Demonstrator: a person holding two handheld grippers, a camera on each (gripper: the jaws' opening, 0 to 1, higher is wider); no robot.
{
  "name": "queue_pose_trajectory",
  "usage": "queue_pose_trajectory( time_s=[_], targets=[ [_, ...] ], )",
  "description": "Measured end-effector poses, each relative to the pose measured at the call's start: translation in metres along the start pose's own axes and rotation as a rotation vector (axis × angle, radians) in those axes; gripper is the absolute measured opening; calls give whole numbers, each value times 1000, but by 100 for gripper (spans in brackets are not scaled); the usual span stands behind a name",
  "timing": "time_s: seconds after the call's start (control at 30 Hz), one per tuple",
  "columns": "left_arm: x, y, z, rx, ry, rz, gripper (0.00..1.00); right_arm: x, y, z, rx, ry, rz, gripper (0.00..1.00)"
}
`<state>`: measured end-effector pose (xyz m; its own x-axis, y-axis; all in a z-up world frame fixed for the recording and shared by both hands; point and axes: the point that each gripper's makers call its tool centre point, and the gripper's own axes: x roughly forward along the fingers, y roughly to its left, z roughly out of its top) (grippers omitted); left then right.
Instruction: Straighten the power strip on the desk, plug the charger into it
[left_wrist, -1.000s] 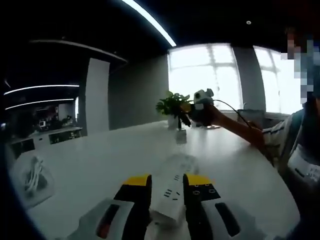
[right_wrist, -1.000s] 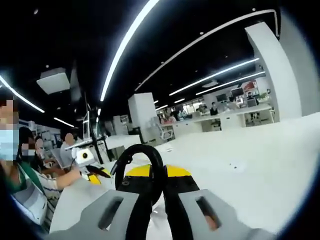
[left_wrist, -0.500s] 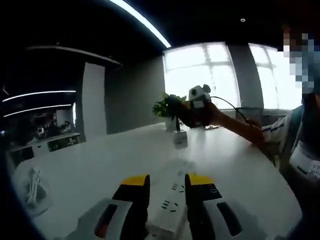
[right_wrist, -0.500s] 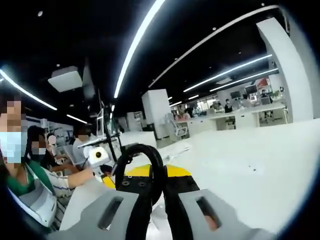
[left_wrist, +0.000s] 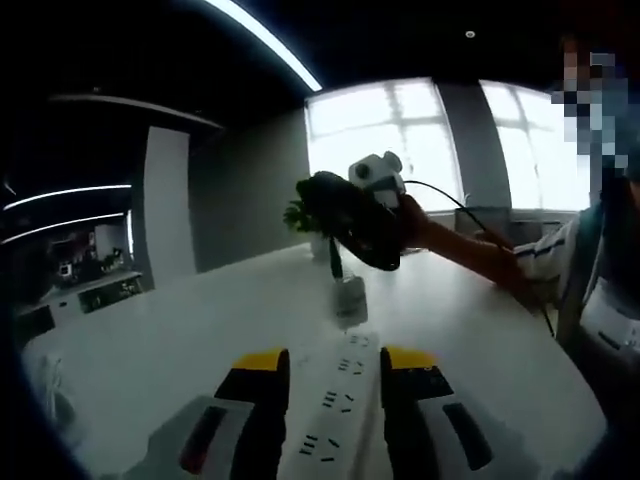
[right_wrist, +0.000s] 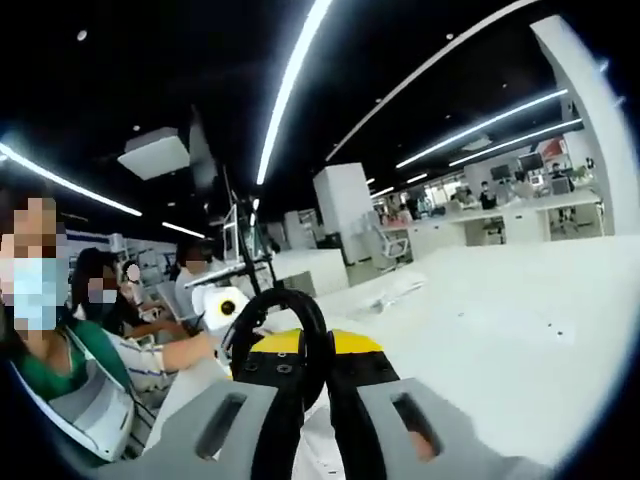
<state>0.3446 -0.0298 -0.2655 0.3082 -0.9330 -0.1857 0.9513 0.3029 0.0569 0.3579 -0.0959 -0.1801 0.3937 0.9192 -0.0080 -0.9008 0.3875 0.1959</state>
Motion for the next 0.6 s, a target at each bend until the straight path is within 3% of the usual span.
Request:
queue_pose_trajectory(
  time_s=[0.2,0.6],
  targets=[
    [14,-4,0,1,-1,-45,37,16,17,-6,-1,36,65,6],
    [27,-9,3,-9,-23,-107,37,23,33,-5,21,42,135,6]
  ],
)
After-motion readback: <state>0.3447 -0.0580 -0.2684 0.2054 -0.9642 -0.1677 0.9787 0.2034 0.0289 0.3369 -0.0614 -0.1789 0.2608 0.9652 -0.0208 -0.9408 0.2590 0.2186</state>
